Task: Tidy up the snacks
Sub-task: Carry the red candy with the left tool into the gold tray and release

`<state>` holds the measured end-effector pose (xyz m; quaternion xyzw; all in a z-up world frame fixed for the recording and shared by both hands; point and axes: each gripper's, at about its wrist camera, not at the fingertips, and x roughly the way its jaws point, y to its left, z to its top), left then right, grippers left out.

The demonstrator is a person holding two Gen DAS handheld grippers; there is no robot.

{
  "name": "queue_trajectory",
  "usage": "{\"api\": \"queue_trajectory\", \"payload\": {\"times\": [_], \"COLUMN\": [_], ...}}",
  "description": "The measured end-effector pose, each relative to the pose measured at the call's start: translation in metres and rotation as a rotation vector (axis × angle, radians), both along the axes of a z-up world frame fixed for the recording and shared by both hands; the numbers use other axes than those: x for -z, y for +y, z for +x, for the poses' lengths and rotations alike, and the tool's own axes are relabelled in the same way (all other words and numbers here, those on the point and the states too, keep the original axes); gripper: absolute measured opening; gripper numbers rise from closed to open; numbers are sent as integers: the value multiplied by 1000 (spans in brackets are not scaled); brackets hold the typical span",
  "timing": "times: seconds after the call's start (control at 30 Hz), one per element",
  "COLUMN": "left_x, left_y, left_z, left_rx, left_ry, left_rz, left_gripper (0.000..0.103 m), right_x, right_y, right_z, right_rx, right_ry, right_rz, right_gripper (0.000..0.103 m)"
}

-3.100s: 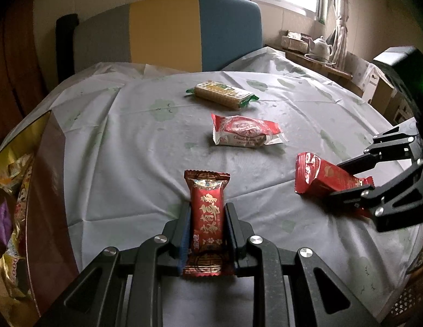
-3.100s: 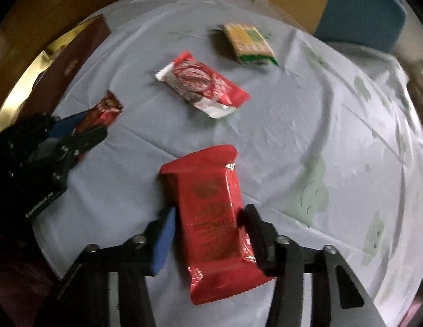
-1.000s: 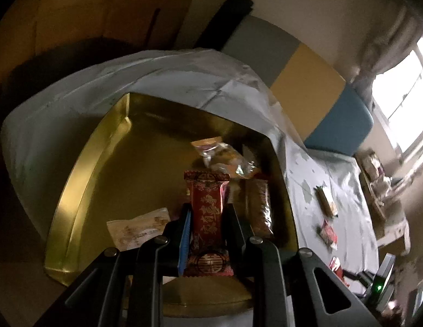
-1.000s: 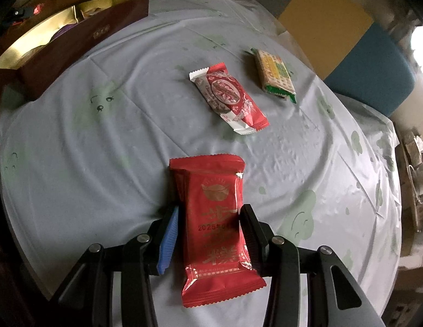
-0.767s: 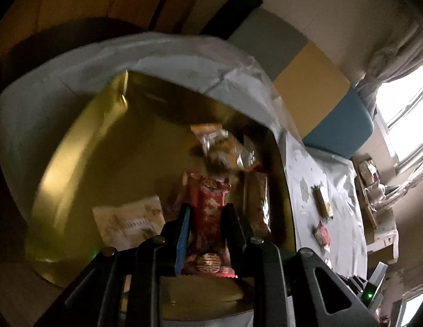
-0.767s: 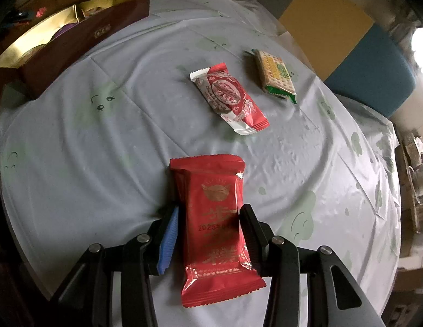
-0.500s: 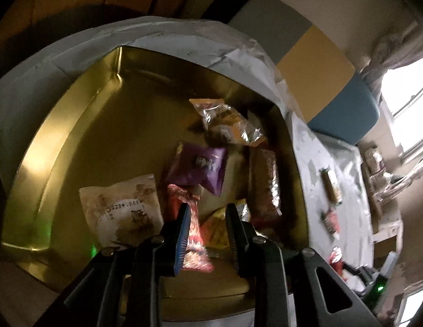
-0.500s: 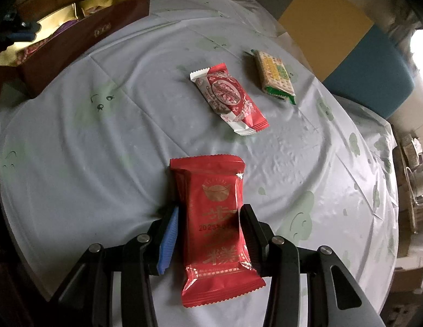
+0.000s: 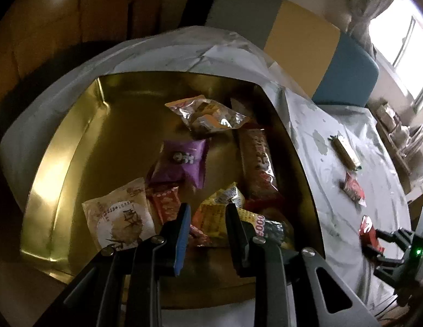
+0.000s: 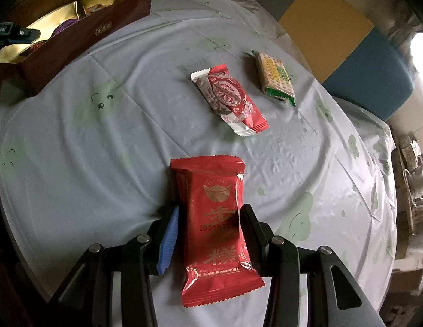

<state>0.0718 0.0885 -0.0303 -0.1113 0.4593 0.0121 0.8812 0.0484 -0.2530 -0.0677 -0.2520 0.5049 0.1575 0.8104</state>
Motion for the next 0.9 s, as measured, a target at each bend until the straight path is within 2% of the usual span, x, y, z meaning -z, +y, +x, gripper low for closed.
{"api": "queue_trajectory", "payload": {"times": [0.27,0.73,0.9], "left_x": [-10,-18,-20], "left_y": [-14,-16,-11], "left_z": [-7,-18,-20], "left_rx": [43,66,56], "left_ry": [-39,-70,-84], "left_rz": [59,65,62], "left_gripper": [26,27,27], "right_x": [0,0,1], "right_y": [0,-5,-2], "right_z": [0,6,9], "right_rx": [2,39,52], "right_ry": [2,29,38], "right_rz": [2,39,13], "right_gripper": [45,44,43]}}
